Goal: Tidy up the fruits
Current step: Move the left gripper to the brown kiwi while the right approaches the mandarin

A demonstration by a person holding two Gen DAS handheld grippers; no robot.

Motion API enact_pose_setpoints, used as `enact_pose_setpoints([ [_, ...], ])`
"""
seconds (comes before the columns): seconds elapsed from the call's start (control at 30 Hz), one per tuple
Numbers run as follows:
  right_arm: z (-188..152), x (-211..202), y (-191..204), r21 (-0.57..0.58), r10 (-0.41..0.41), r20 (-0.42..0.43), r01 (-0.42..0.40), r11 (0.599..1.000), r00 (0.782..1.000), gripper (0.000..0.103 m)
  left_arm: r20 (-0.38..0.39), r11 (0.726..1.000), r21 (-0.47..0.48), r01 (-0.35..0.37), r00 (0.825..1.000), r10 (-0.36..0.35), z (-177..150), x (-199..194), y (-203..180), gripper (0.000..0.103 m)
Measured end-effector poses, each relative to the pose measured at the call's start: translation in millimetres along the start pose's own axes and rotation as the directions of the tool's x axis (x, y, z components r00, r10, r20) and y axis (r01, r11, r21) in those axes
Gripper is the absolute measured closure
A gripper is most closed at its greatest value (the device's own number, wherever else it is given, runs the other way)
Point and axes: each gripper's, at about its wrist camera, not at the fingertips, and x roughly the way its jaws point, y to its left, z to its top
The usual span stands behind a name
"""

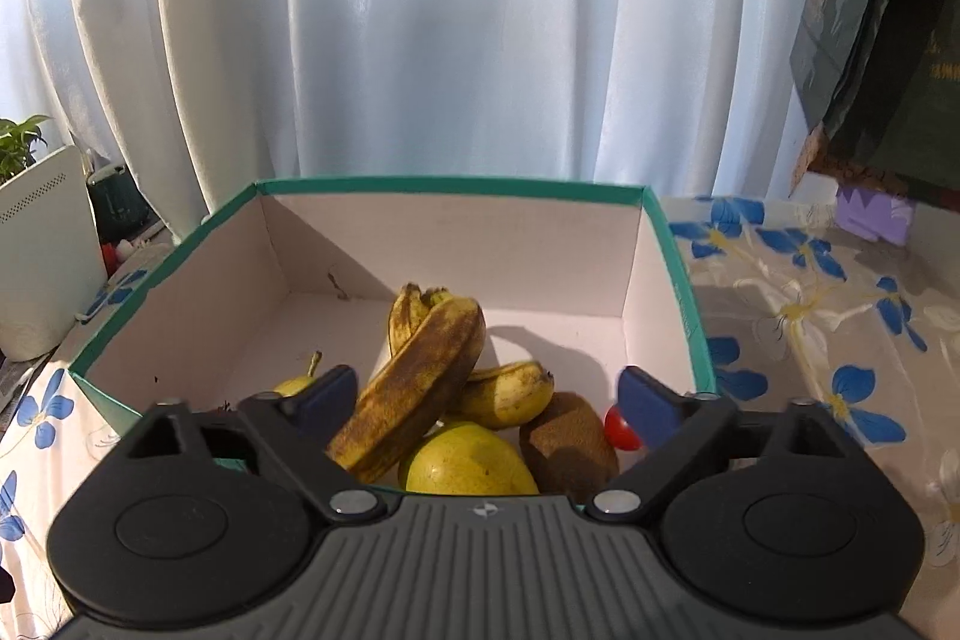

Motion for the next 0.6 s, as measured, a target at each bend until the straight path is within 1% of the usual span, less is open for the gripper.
enact_pose_setpoints([
  [0.07, 5, -18, -5, 0.035, 0.045, 0.049, -0.047, 0.998, 0.998, 0.0, 0.001, 1.0, -0.002, 0.002, 1.0, -0.002, 0, 0, 0, 0.001],
  [0.1, 7, -28, -8, 0.07, 0.054, 0.067, -0.059, 0.996, 0.996, 0.0, 0.002, 1.0, -0.001, 0.003, 1.0, -0.003, 0, 0, 0, 0.001],
  [0.13, 8, -40, -13, 0.116, 0.06, 0.093, -0.07, 0.991, 0.994, 0.0, 0.003, 1.0, 0.0, 0.006, 1.0, -0.006, 0, 0, 0, 0.001],
  [0.2, 4, -66, -24, 0.224, 0.043, 0.165, -0.08, 0.971, 0.985, 0.0, 0.005, 1.0, 0.01, 0.016, 1.0, -0.016, 0, 0, -3, 0.001],
  [0.27, -7, -98, -38, 0.336, 0.033, 0.262, -0.123, 0.934, 0.965, 0.0, 0.007, 0.999, 0.037, 0.031, 0.999, -0.031, -1, -1, -10, 0.001],
  [0.33, -22, -123, -46, 0.399, 0.019, 0.334, -0.159, 0.903, 0.943, 0.0, 0.007, 0.996, 0.078, 0.054, 0.998, -0.054, -1, -1, -21, 0.001],
  [0.37, -29, -131, -47, 0.41, 0.011, 0.338, -0.158, 0.899, 0.941, 0.0, 0.006, 0.993, 0.096, 0.066, 0.998, -0.067, -2, -1, -26, 0.001],
  [0.4, -35, -137, -46, 0.411, 0.005, 0.316, -0.142, 0.9, 0.949, 0.0, 0.005, 0.989, 0.12, 0.082, 0.997, -0.083, -3, -2, -34, 0.001],
  [0.47, -44, -143, -45, 0.414, -0.004, 0.238, -0.098, 0.905, 0.971, 0.0, 0.008, 0.98, 0.164, 0.111, 0.993, -0.114, -3, -3, -47, 0.001],
  [0.5, -50, -146, -46, 0.422, -0.001, 0.212, -0.091, 0.902, 0.977, 0.0, 0.015, 0.973, 0.19, 0.129, 0.991, -0.135, -4, -5, -55, 0.001],
  [0.6, -69, -163, -52, 0.49, -0.025, 0.179, -0.067, 0.869, 0.984, 0.0, 0.034, 0.946, 0.27, 0.181, 0.98, -0.197, -7, -10, -79, 0.001],
])
